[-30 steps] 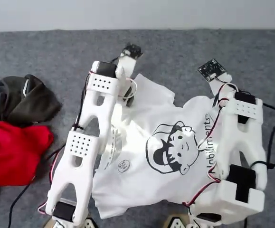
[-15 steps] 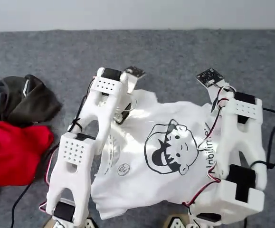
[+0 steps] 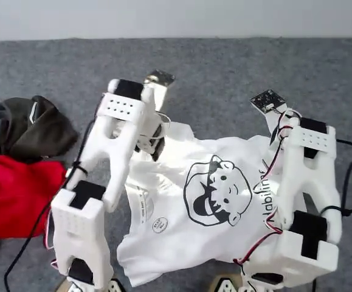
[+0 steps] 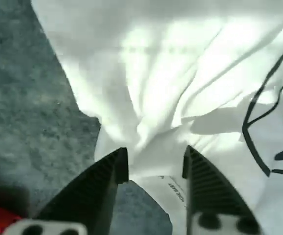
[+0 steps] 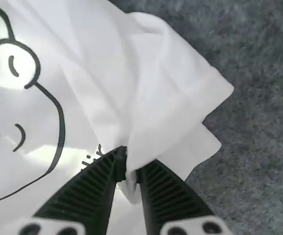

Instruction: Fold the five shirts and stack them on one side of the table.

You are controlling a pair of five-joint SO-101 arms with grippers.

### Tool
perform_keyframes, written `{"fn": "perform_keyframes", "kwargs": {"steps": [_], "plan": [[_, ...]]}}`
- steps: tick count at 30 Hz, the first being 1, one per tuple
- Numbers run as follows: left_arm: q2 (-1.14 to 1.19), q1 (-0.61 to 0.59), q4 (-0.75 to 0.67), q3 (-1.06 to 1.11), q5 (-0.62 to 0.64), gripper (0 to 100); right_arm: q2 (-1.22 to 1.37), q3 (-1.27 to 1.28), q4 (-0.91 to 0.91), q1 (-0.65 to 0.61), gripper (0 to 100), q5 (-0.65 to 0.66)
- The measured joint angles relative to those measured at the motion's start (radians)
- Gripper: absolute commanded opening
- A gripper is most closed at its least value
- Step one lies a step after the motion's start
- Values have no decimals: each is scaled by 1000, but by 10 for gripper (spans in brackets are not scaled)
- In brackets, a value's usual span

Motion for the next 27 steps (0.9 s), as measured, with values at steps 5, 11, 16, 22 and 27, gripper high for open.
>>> {"fn": "perform_keyframes", "kwargs": {"steps": [5,11,16,22,27], "plan": [[-9,-87,-60,2,9,213,0,0,0,0,9,0],[6,-124,-281,3,40,212,0,0,0,0,9,0],[121,-126,-391,3,54,210,0,0,0,0,9,0],[284,-126,-420,-84,54,209,0,0,0,-5,9,0],[448,-126,-350,-298,55,209,0,0,0,-5,9,0]]}}
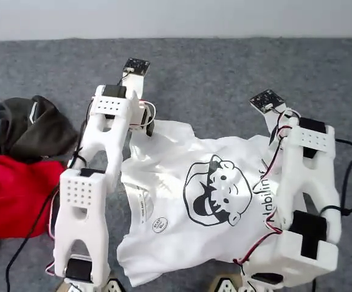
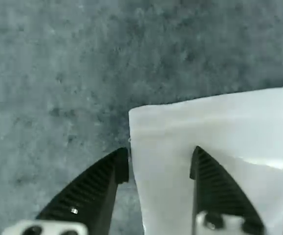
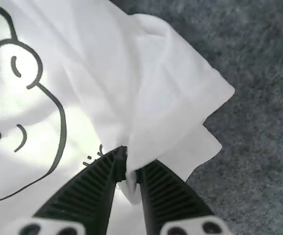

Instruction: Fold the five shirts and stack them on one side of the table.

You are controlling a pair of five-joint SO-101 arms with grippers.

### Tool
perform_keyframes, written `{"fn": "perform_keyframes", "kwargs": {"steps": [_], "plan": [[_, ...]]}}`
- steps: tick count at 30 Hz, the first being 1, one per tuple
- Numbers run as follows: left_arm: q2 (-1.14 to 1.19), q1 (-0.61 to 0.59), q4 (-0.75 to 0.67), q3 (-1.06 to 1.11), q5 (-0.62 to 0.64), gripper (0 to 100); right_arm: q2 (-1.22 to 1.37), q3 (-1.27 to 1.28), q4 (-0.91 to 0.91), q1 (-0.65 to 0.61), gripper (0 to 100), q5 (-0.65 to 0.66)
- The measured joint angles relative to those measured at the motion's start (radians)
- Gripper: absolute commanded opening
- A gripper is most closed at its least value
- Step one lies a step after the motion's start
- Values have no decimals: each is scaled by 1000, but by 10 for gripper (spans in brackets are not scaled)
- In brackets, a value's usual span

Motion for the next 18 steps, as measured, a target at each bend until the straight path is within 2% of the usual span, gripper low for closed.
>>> {"fn": "perform_keyframes", "kwargs": {"steps": [4,9,13,18], "plan": [[140,0,135,-245,0,175,0,0,0,0,9,0],[315,11,308,-571,-44,8,0,0,0,0,9,0],[393,28,347,-727,-112,13,0,0,0,0,9,0],[399,17,353,-858,-121,13,0,0,-12,-2,9,-3]]}}
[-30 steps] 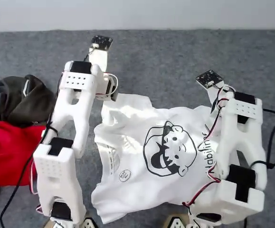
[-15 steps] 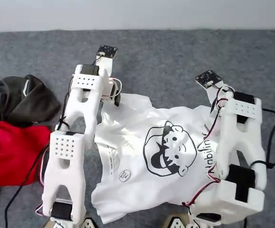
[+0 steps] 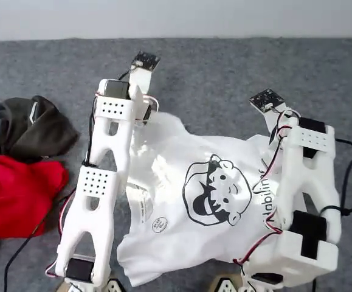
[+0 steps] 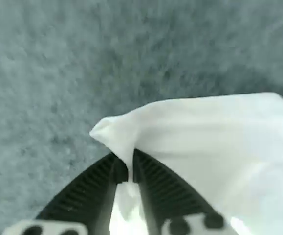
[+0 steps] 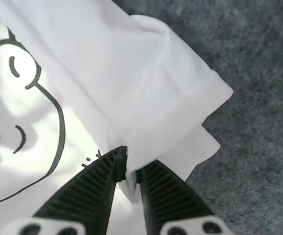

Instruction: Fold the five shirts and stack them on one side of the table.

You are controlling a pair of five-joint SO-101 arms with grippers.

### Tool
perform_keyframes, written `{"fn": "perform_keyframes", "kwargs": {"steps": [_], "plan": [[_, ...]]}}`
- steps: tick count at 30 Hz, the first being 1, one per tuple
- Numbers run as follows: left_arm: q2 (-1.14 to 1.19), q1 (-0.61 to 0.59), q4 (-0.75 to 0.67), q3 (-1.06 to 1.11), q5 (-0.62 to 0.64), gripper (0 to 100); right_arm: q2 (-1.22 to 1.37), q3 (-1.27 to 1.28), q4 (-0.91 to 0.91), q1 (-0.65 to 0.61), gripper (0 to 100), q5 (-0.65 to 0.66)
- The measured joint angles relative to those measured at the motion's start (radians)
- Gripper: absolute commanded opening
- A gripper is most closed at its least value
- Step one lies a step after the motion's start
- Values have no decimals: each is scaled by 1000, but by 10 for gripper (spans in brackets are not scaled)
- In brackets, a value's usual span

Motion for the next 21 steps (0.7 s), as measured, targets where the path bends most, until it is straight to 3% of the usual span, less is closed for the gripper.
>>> {"fn": "perform_keyframes", "kwargs": {"steps": [7,15,21], "plan": [[-74,-23,-18,-61,0,13,0,-66,-86,-3,9,0],[-123,-66,-285,-63,-58,13,0,-81,-356,-8,9,-2],[-250,-83,-315,-63,-86,13,-69,-89,-387,-5,9,2]]}}
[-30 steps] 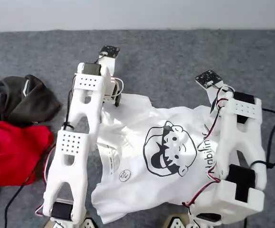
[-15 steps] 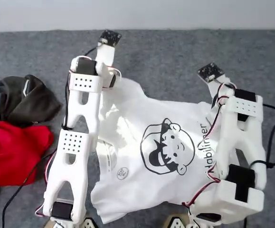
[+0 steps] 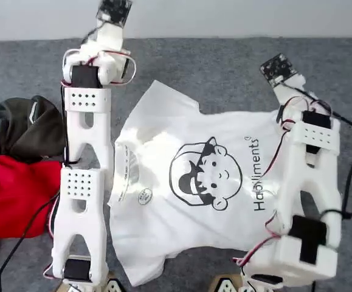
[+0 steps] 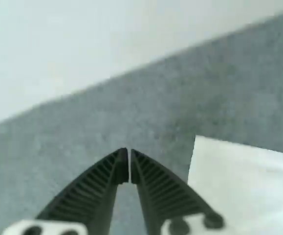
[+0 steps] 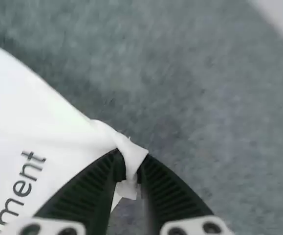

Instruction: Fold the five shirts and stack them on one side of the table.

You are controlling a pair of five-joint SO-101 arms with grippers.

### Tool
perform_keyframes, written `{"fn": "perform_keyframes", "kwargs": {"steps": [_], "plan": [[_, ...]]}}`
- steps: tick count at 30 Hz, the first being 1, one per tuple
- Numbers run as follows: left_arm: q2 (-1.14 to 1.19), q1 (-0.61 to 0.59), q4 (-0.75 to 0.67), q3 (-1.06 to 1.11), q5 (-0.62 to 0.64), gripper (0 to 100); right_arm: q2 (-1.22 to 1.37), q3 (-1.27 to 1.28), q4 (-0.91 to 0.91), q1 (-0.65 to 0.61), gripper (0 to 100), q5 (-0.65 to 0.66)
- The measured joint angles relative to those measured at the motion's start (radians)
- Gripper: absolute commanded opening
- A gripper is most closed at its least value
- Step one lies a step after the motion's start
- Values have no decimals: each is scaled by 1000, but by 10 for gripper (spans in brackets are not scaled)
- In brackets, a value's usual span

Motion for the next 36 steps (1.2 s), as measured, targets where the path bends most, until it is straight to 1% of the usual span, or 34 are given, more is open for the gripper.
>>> {"fn": "perform_keyframes", "kwargs": {"steps": [4,8,11,15,18,21,23,25,27,29,32,36], "plan": [[-97,0,43,0,0,13,-110,-9,58,-2,9,0],[-117,9,112,0,0,13,-141,2,109,-37,9,2],[-78,26,146,0,0,13,-141,55,114,-52,9,6],[28,46,206,-2,-2,13,-97,110,115,-61,9,28],[80,49,285,-2,-2,13,-72,126,115,-54,9,29],[86,49,310,-2,3,13,-52,127,115,-32,14,29],[74,49,315,-2,17,13,-52,126,150,-17,50,29],[44,51,315,20,20,27,-51,120,215,-6,128,29],[-8,55,315,71,20,53,-51,84,308,-2,197,29],[-77,58,315,158,20,80,-51,37,402,11,238,20],[-199,61,315,338,20,99,-51,-55,531,40,242,-28],[-397,63,315,618,23,122,-51,-184,703,66,242,-41]]}}
